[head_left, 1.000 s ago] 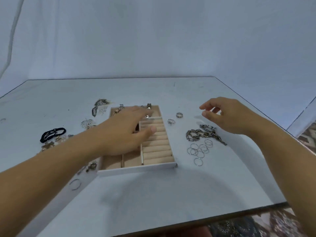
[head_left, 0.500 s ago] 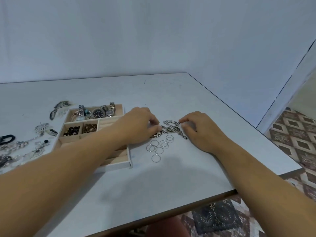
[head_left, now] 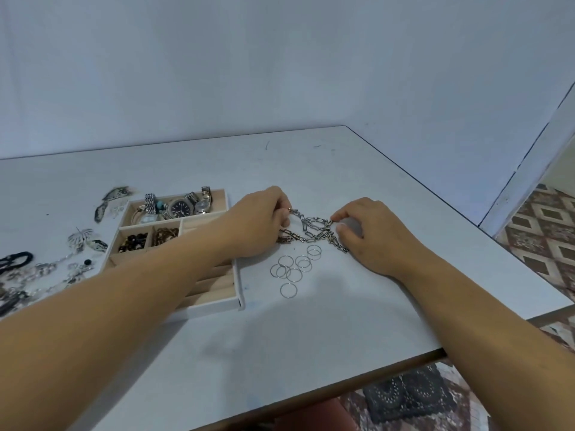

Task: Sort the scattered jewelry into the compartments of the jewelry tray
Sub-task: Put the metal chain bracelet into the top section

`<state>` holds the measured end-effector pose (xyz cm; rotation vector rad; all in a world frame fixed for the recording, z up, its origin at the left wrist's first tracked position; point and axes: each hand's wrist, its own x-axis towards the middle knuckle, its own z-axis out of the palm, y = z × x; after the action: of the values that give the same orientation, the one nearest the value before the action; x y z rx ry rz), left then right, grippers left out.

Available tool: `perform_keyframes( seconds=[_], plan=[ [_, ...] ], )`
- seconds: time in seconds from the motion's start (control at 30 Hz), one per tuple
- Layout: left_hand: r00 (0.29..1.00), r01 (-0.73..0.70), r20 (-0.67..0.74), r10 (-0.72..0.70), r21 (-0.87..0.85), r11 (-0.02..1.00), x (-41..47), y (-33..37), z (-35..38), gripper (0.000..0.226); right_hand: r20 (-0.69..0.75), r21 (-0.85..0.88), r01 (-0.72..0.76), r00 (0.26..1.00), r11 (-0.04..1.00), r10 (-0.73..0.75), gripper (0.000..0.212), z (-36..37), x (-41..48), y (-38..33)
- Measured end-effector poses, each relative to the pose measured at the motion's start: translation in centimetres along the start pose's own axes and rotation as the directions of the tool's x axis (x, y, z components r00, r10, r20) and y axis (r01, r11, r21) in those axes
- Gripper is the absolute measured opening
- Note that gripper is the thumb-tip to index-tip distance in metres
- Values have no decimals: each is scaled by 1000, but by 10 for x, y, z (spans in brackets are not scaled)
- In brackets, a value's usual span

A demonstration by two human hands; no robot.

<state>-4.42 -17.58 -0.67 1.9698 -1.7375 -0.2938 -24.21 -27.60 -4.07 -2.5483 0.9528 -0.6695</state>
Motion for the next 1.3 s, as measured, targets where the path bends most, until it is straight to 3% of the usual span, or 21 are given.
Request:
perform_keyframes(
  seconds=[0.2, 0.33, 0.5, 0.57, 0.63, 0.7, 0.77, 0.93, 1.03, 1.3],
  plan=[
    [990, 23, -114, -88, -478, 878, -2, 8, -17, 11, -30, 87, 8, 1000, 996, -6, 24, 0, 2, -9],
    [981, 5, -151, -119, -598, 801, -4, 14, -33, 10, -5, 186, 29, 1000, 982, -29, 38, 5, 4, -25],
    [988, -46, -142, -68, -672, 739, -10, 28, -47, 12, 34, 177, 101, 993, 979, -109, 67, 15, 13, -44],
    [987, -80, -155, -43, -705, 705, -11, 36, -48, 13, 38, 214, 86, 995, 973, -96, 64, 18, 17, -48],
    [983, -117, -184, -27, -727, 677, -10, 43, -50, 14, 2, 267, 96, 995, 959, -101, 42, 19, 20, -47],
    [974, -149, -224, -30, -737, 659, -9, 45, -53, 15, -38, 305, 100, 995, 947, -93, 17, 19, 21, -45],
    [963, -165, -263, -58, -747, 644, -7, 42, -58, 16, -48, 341, 66, 997, 938, -53, 8, 18, 21, -44],
    [918, -145, -362, -162, -688, 711, -6, 19, -73, 16, -22, 463, -24, 999, 886, 38, 7, 11, 20, -44],
    [928, -64, -327, -177, -610, 790, -10, -1, -76, 15, -45, 514, -21, 998, 857, 52, 10, 3, 19, -42],
    [961, 74, -235, -149, -300, 951, -19, -36, -60, 13, -66, 409, -3, 997, 913, 33, 10, -5, 16, -40]
  ],
)
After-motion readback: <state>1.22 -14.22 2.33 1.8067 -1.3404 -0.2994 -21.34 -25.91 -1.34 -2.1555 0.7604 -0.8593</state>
